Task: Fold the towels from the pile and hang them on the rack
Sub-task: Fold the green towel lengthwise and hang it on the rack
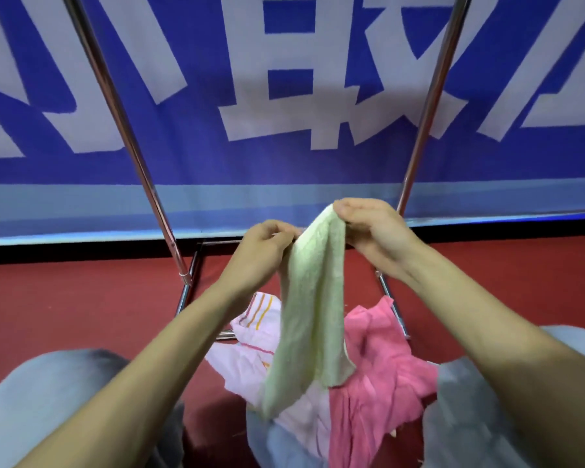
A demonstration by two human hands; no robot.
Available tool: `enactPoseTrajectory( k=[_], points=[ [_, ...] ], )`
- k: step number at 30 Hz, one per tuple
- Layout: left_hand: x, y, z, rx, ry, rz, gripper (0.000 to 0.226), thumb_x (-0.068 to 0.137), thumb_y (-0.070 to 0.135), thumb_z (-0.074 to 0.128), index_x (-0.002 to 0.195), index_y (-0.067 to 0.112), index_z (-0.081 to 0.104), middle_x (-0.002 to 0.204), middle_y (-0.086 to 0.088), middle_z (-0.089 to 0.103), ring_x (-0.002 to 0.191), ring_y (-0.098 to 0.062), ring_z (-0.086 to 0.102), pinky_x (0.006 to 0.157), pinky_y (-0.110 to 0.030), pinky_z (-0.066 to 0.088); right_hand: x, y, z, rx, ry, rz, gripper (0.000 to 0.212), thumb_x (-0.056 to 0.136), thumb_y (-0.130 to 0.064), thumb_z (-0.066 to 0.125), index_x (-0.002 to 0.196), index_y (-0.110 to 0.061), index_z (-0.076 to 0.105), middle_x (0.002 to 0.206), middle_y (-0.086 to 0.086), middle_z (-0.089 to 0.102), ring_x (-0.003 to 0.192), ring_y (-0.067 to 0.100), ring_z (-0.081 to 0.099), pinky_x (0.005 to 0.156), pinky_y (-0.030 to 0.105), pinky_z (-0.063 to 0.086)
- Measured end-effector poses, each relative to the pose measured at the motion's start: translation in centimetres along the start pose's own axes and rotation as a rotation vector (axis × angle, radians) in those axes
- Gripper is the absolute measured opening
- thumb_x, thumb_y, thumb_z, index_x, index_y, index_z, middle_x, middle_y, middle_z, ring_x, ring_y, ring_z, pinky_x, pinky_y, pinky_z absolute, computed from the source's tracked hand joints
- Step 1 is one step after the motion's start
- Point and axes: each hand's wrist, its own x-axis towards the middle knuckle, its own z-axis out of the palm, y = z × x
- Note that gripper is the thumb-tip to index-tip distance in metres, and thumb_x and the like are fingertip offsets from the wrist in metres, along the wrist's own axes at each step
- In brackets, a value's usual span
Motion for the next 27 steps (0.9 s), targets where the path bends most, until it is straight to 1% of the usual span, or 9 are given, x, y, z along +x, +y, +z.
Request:
enactPoseTrajectory(
  k=[3,6,11,15,18,20,23,25,27],
  points=[
    [-0.6,-0.2,-0.3,0.143,-0.100,0.008,0.034,0.094,0.012,0.046,0.061,0.018,0.055,0.053,0.012,0.047,0.047,0.000,0.037,0.050,-0.015,0.032,-0.3,-0.1,-1.2,0.355,0.108,0.078,0.026,0.094,-0.018,0.048,0.072,-0.008,0.059,0.068,0.007,0.057,0.068,0.021,0.054,0.076,0.034,0.044],
    [-1.3,-0.5,-0.7,0.197,-0.168,0.021,0.033,0.094,0.023,0.053,0.061,0.020,0.050,0.057,0.009,0.043,0.057,-0.006,0.037,0.056,-0.021,0.032,-0.3,-0.8,-1.7,0.514,0.173,0.099,0.026,0.091,-0.023,0.055,0.071,-0.008,0.064,0.073,0.007,0.059,0.074,0.022,0.058,0.089,0.039,0.044],
    [-2.0,-2.4,-2.1,0.353,-0.311,-0.012,0.017,0.090,0.014,0.062,0.073,0.013,0.058,0.061,0.010,0.057,0.059,-0.005,0.048,0.055,-0.020,0.038,-0.7,-2.2,-2.5,0.657,0.211,0.029,0.040,0.094,-0.022,0.052,0.059,-0.012,0.070,0.068,0.002,0.065,0.068,0.018,0.063,0.086,0.036,0.047],
    [-1.7,-3.4,-2.8,0.519,-0.328,-0.023,0.022,0.088,0.017,0.063,0.075,0.000,0.059,0.066,-0.001,0.056,0.061,-0.011,0.049,0.060,-0.029,0.041,-0.9,-2.9,-3.5,0.714,0.265,-0.026,0.039,0.093,-0.021,0.053,0.061,-0.013,0.073,0.073,0.001,0.068,0.067,0.017,0.064,0.076,0.032,0.052],
    [-1.6,-3.4,-2.7,0.547,-0.305,-0.047,0.028,0.090,0.017,0.061,0.075,-0.007,0.056,0.062,-0.006,0.054,0.057,-0.019,0.054,0.058,-0.040,0.052,-0.7,-2.3,-4.0,0.630,0.363,-0.025,0.030,0.094,-0.022,0.054,0.074,-0.011,0.074,0.079,0.002,0.068,0.074,0.017,0.060,0.085,0.032,0.046],
    [-1.6,-2.9,-2.4,0.493,-0.258,-0.062,0.026,0.093,0.015,0.058,0.074,-0.002,0.060,0.060,-0.006,0.056,0.057,-0.020,0.058,0.056,-0.037,0.056,-0.2,-1.3,-4.2,0.525,0.454,0.026,0.017,0.094,-0.020,0.055,0.088,-0.009,0.066,0.087,0.005,0.068,0.081,0.019,0.062,0.089,0.035,0.049],
    [-1.1,-2.6,-1.9,0.352,-0.131,-0.077,0.024,0.094,0.016,0.057,0.073,0.006,0.064,0.062,-0.005,0.059,0.055,-0.017,0.059,0.050,-0.028,0.054,0.4,0.0,-4.2,0.337,0.539,0.074,0.009,0.092,-0.011,0.055,0.090,-0.007,0.063,0.084,0.010,0.066,0.077,0.023,0.062,0.074,0.031,0.053],
    [-0.7,-2.5,-1.7,0.225,-0.054,-0.098,0.024,0.095,0.015,0.055,0.077,0.001,0.064,0.065,-0.009,0.059,0.056,-0.019,0.057,0.051,-0.028,0.053,0.5,0.5,-3.7,0.172,0.539,0.059,0.010,0.089,-0.004,0.055,0.087,-0.007,0.064,0.083,0.012,0.063,0.076,0.024,0.059,0.064,0.028,0.053],
    [-0.5,-2.3,-1.5,0.103,0.014,-0.109,0.026,0.095,0.013,0.055,0.076,-0.003,0.062,0.064,-0.011,0.058,0.057,-0.021,0.055,0.055,-0.030,0.052,0.6,1.0,-3.2,-0.046,0.519,0.006,0.011,0.087,-0.004,0.056,0.087,-0.010,0.066,0.081,0.014,0.066,0.075,0.024,0.061,0.061,0.030,0.054]
  ],
)
